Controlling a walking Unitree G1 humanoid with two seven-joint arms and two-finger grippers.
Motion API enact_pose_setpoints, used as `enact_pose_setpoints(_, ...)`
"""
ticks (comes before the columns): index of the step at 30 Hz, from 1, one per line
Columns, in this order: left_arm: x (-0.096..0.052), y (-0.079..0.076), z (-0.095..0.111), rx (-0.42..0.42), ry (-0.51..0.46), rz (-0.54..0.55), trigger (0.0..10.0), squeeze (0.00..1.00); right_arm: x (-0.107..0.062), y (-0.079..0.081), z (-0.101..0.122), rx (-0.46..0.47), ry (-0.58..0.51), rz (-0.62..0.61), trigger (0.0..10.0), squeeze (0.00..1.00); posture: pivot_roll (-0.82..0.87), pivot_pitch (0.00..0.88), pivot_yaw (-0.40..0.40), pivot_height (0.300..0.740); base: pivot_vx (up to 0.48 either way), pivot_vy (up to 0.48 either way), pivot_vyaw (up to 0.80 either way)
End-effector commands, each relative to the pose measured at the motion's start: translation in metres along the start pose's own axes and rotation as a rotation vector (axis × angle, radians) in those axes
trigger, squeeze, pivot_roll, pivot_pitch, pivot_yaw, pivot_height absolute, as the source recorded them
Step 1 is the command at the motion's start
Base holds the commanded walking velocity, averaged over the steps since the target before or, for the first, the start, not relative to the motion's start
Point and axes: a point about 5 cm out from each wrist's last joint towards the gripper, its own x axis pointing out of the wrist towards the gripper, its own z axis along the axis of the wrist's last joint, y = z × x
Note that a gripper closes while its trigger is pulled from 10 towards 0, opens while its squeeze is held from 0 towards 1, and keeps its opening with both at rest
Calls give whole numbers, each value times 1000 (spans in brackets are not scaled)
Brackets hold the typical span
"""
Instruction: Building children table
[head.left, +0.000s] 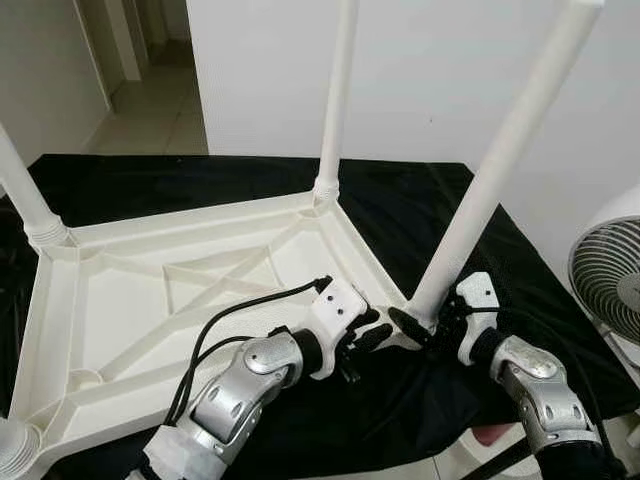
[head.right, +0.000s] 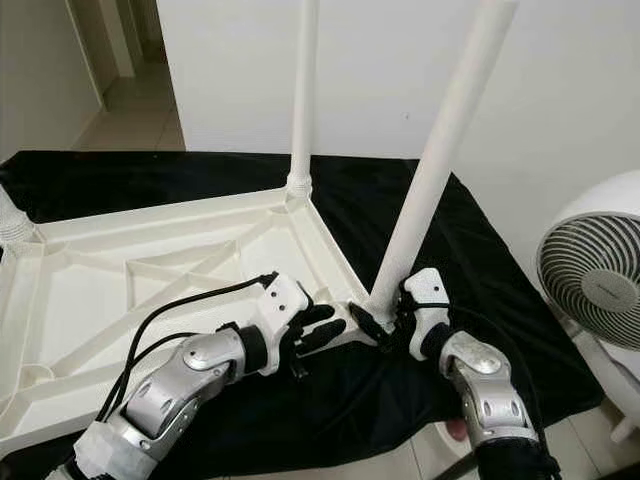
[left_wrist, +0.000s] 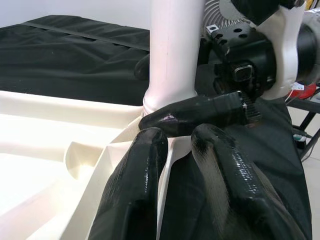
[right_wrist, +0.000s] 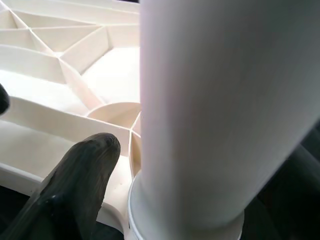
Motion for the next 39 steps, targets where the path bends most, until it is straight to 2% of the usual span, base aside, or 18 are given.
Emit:
enact_pose_setpoints(1,1,-5,1,5,-2,-81,10000,0,2,-1,-2,-27,18,34,3490,0,-17,0,-38,740,0,0,0)
enact_pose_setpoints(2,1,-5,1,5,-2,-81,10000,0,2,-1,-2,-27,18,34,3490,0,-17,0,-38,740,0,0,0)
enact_pose_setpoints(3,1,-4,1,4,-1,-81,10000,0,3,-2,-2,-30,18,47,2118,0,-18,0,-36,740,0,0,0)
enact_pose_setpoints(4,1,-5,1,4,0,-81,10000,0,3,-3,-3,-32,19,56,0,0,-17,0,-35,740,0,0,0)
enact_pose_setpoints(12,1,-4,1,2,0,-79,10000,0,2,-3,-8,-27,12,87,0,0,-18,0,-38,740,0,0,0)
enact_pose_setpoints(13,1,-4,1,1,0,-78,10000,0,2,-3,-9,-22,14,83,4745,0,-18,0,-38,740,0,0,0)
enact_pose_setpoints(15,1,-4,1,1,-1,-77,10000,0,2,-3,-11,-7,15,72,4745,0,-18,0,-38,740,0,0,0)
enact_pose_setpoints(16,1,-4,1,-1,-1,-76,10000,0,2,-2,-12,15,13,56,10000,0,-18,0,-39,740,0,0,0)
enact_pose_setpoints(17,1,-4,1,-1,-1,-76,10000,0,2,-2,-12,15,13,56,10000,0,-18,0,-39,740,0,0,0)
enact_pose_setpoints(19,1,-5,2,-5,-3,-76,10000,0,4,6,-15,64,-4,-26,10000,0,-20,0,-41,740,0,0,0)
enact_pose_setpoints(22,0,-6,1,-6,-3,-77,10000,0,6,11,-16,75,-15,-61,10000,0,-24,2,-40,740,0,0,0)
enact_pose_setpoints(24,1,-6,1,-9,-2,-77,10000,0,13,18,-16,96,-23,-163,10000,0,-24,3,-39,740,0,0,0)
enact_pose_setpoints(25,1,-6,1,-9,-2,-77,10000,0,13,18,-16,96,-23,-163,10000,0,-24,3,-39,740,0,0,0)
enact_pose_setpoints(26,2,-7,1,-14,-3,-81,10000,0,21,27,-13,182,-44,-256,10000,0,-26,8,-37,740,0,0,0)
enact_pose_setpoints(28,2,-8,1,-14,-2,-83,10000,0,24,31,-10,247,-68,-304,10000,0,-26,8,-37,740,0,0,0)
enact_pose_setpoints(33,2,-8,0,-15,-1,-85,10000,0,29,37,-6,270,-81,-408,10000,0,-28,8,-37,740,0,0,0)
enact_pose_setpoints(36,2,-8,0,-15,-2,-86,10000,0,30,43,-6,305,-56,-567,10000,0,-27,7,-40,740,0,0,0)
enact_pose_setpoints(39,2,-9,0,-14,-1,-87,10000,0,29,47,-5,329,-32,-674,10000,0,-24,7,-46,740,0,0,0)
